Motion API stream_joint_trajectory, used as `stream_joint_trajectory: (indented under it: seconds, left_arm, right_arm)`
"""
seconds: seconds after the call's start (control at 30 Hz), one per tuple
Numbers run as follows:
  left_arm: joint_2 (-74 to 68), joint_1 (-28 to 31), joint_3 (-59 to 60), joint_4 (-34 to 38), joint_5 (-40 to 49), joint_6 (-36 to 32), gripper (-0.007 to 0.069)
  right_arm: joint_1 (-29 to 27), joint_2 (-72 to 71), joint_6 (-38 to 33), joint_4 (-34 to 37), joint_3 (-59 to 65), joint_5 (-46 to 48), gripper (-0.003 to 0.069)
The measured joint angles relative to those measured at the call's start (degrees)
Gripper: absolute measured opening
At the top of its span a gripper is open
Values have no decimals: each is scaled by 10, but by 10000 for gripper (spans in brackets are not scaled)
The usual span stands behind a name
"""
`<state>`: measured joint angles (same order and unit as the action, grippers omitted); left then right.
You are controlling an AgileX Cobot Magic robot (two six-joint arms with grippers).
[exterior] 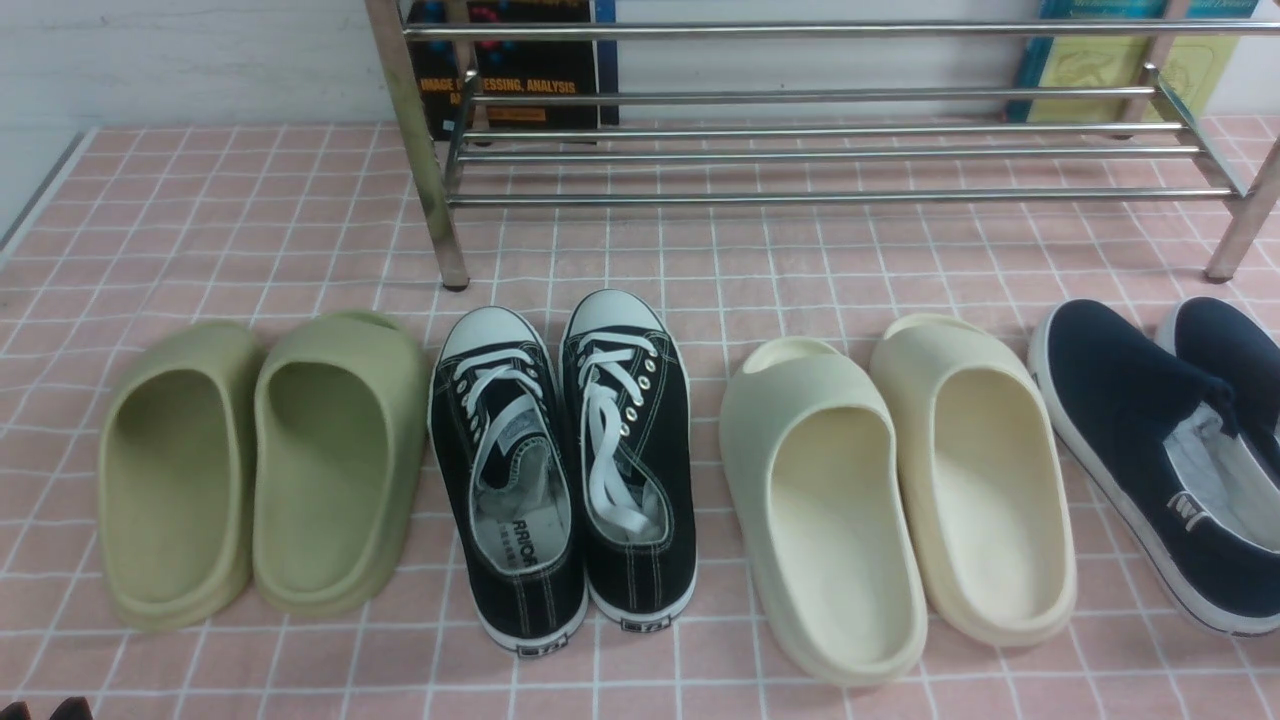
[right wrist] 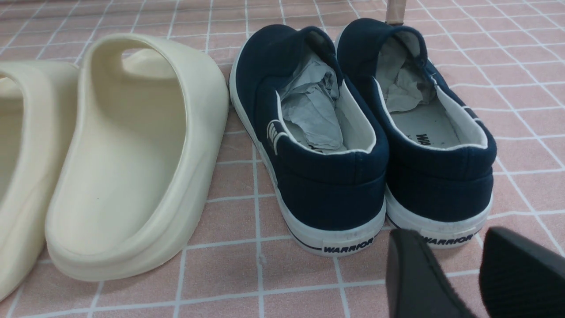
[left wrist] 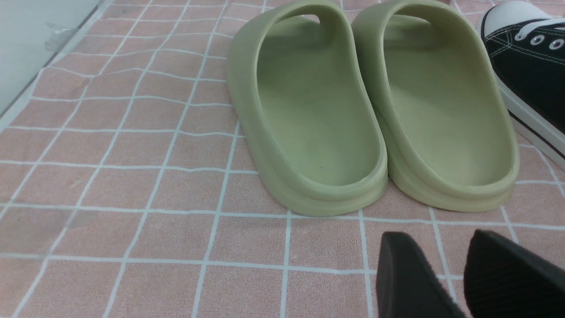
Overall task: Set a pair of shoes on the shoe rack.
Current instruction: Use the left arm to grab the shoe closest to it
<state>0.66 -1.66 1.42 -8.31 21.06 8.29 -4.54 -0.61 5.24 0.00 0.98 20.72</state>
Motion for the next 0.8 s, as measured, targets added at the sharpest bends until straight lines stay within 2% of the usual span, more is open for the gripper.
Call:
stream_joint_trajectory:
  seconds: [0.27, 0.33, 0.4, 0.43, 0.47, 0.6, 0.8]
  left_arm:
    - [0, 0, 0, -1, 0, 6, 239]
    - [0, 0, 0, 33, -2, 36, 239]
    - [0, 0, 0, 103, -9, 100, 239]
    - [0, 0, 0, 110, -9, 107, 239]
    - [0, 0, 1, 189, -16, 175, 239]
    - [0, 0, 2, 295, -36, 274, 239]
    - [0, 0, 2, 318, -57, 307, 239]
  right_arm:
    - [0, 0, 0, 0, 0, 0, 240]
    - [0, 0, 0, 0, 0, 0, 240]
    - [0, 0, 0, 0, 0, 0, 240]
    - [0, 0, 0, 0, 0, 0, 240]
    - [0, 0, 0, 0, 0, 0, 240]
    - [0, 0, 0, 0, 0, 0, 240]
    - [0, 0, 0, 0, 0, 0, 240]
